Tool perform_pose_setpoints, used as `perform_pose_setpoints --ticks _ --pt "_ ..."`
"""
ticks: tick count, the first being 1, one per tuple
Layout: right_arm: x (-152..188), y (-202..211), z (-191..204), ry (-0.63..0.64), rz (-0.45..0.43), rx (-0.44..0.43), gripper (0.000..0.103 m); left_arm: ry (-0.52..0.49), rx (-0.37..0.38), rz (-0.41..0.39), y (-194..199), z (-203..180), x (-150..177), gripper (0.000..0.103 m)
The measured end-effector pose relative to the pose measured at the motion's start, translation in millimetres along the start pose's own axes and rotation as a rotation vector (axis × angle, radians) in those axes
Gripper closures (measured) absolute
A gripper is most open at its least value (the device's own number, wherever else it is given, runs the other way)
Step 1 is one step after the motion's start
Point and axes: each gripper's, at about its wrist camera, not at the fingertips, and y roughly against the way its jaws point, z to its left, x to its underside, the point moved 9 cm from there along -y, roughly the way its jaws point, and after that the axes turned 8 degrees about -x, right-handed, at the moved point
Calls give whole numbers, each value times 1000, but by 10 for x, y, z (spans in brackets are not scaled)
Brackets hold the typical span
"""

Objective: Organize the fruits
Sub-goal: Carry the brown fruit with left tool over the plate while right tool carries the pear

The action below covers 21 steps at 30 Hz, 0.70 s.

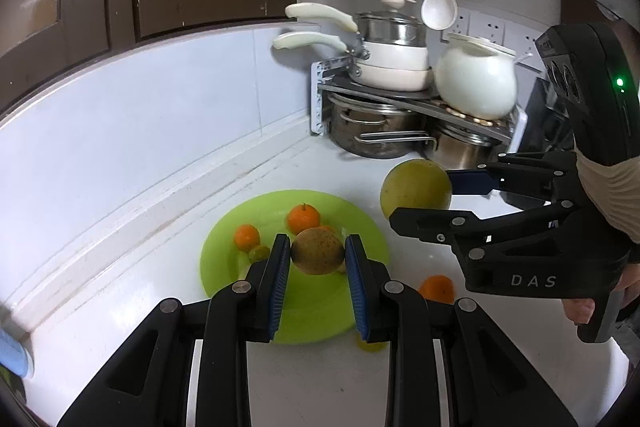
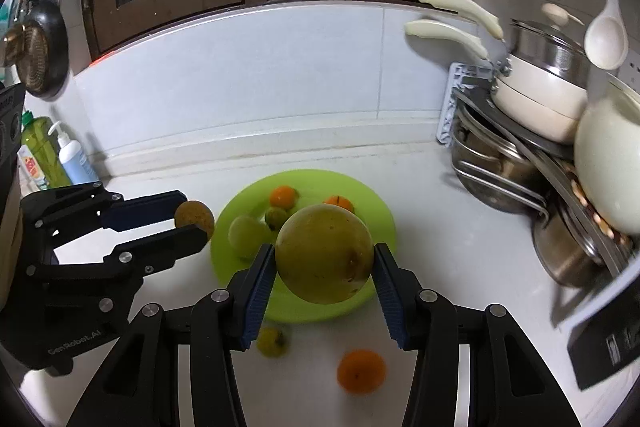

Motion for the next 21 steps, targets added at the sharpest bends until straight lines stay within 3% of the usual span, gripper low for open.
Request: perform_pose_setpoints --ticks 11,21 --pt "-247 -471 -140 22 49 -15 53 14 -18 65 -551 284 -122 75" --pt "-309 -1019 -23 75 120 -56 53 24 -60 145 -962 636 39 75"
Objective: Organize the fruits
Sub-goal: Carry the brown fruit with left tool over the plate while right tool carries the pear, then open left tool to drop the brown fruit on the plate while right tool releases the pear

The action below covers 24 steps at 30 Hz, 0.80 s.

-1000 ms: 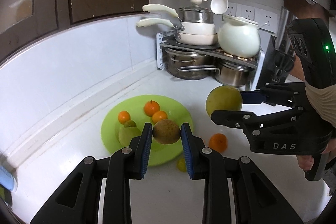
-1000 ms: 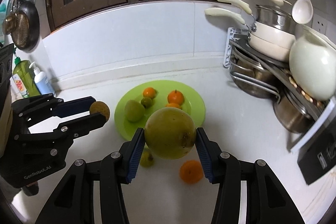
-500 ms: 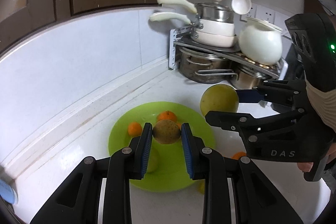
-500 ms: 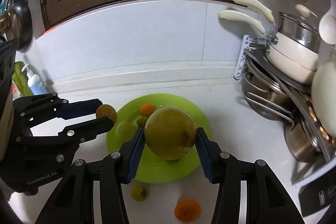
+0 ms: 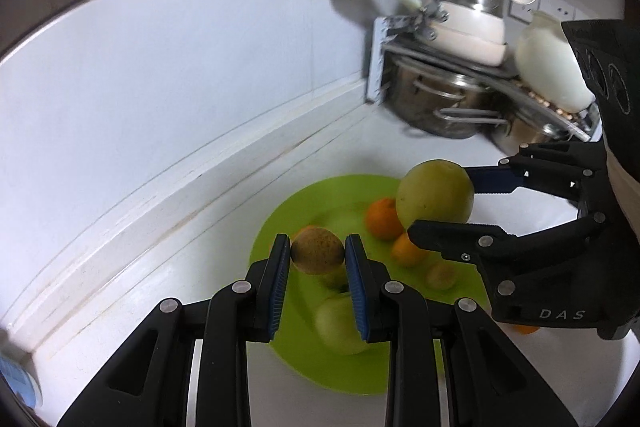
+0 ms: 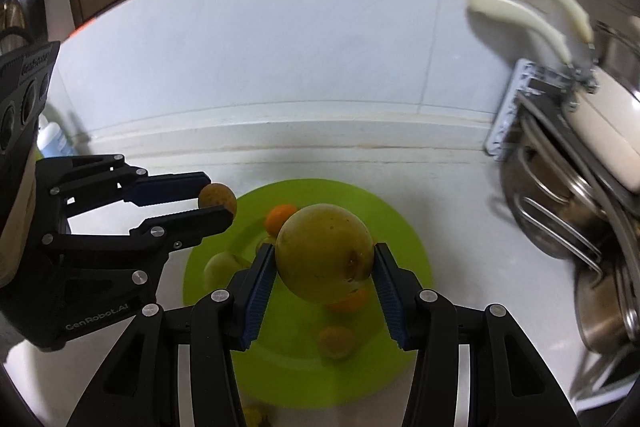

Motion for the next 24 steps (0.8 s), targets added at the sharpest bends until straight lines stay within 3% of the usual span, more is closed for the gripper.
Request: perform_pose_setpoints --ticks 15,24 --pt "12 -571 35 20 100 -36 53 -1 28 100 -417 174 242 74" --pt "16 -645 -17 8 109 -42 53 -7 44 102 -476 115 211 74"
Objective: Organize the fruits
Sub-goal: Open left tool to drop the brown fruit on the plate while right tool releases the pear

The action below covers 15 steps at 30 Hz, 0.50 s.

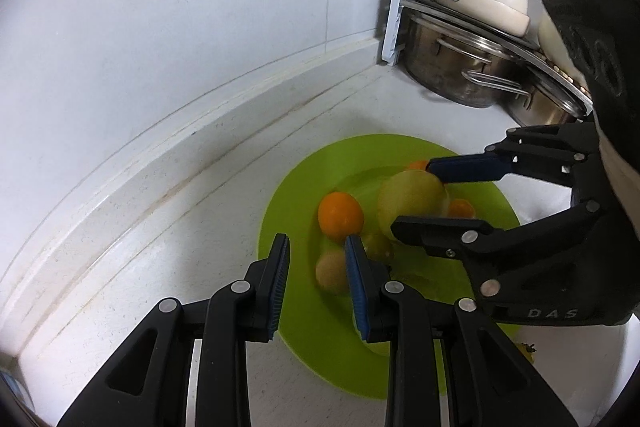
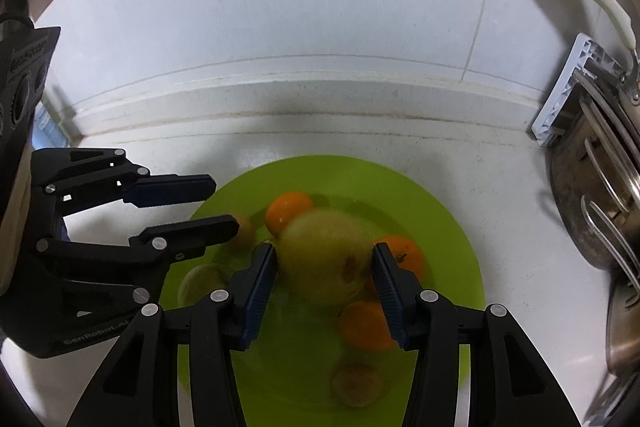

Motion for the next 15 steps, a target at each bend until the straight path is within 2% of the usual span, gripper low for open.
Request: perform_pose_setpoints --ticks 5,8,15 --pt "-54 156 19 9 -35 16 50 14 -2 -6 68 -4 -7 72" --pt "-57 256 36 20 -54 40 50 21 -13 -18 167 0 -7 69" --pt "-17 530 96 19 -101 44 50 53 -33 -52 461 -14 -53 69"
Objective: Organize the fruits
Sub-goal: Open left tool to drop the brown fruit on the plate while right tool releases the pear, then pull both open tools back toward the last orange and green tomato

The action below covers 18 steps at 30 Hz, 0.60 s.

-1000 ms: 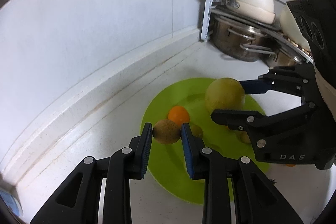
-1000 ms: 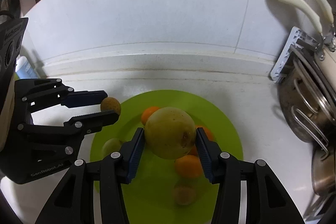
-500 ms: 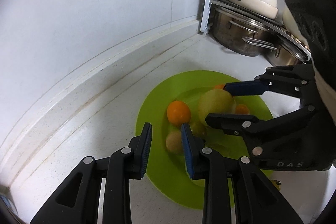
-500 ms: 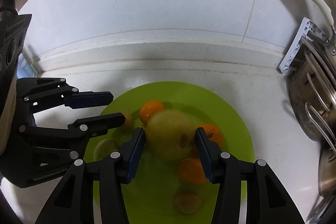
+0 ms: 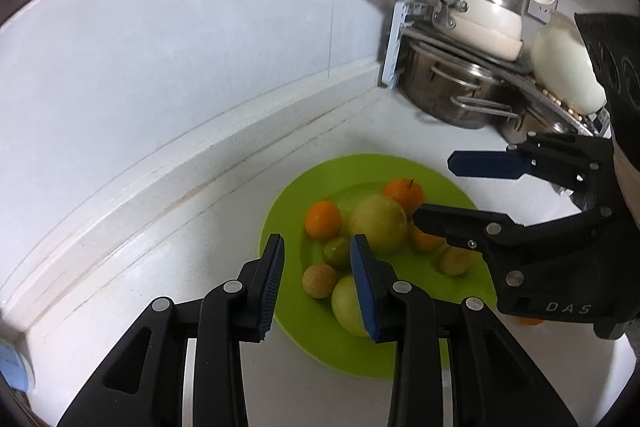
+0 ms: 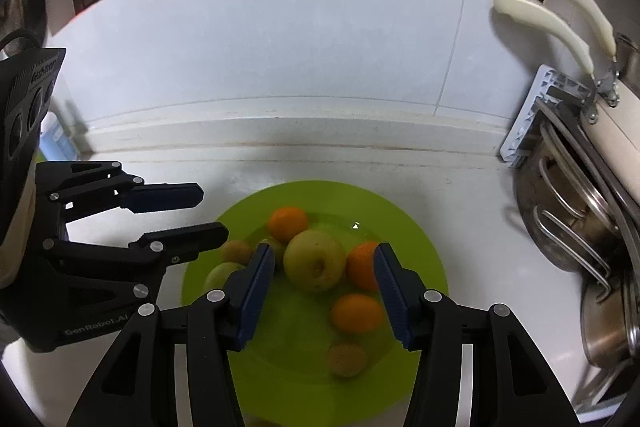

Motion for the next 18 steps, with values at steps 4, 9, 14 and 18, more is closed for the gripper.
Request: perform_pose_setpoints --ticks 4,9,14,18 --pt "22 168 65 -4 -27 1 50 3 2 -29 187 -46 -28 68" --pt "70 421 162 -2 -65 12 50 2 5 -71 449 -113 -44 65" --pt "150 675 212 -14 -96 25 50 6 6 -102 681 -211 -44 57" --pt "228 869 225 -26 -122 51 43 23 -4 -129 886 -270 -8 52"
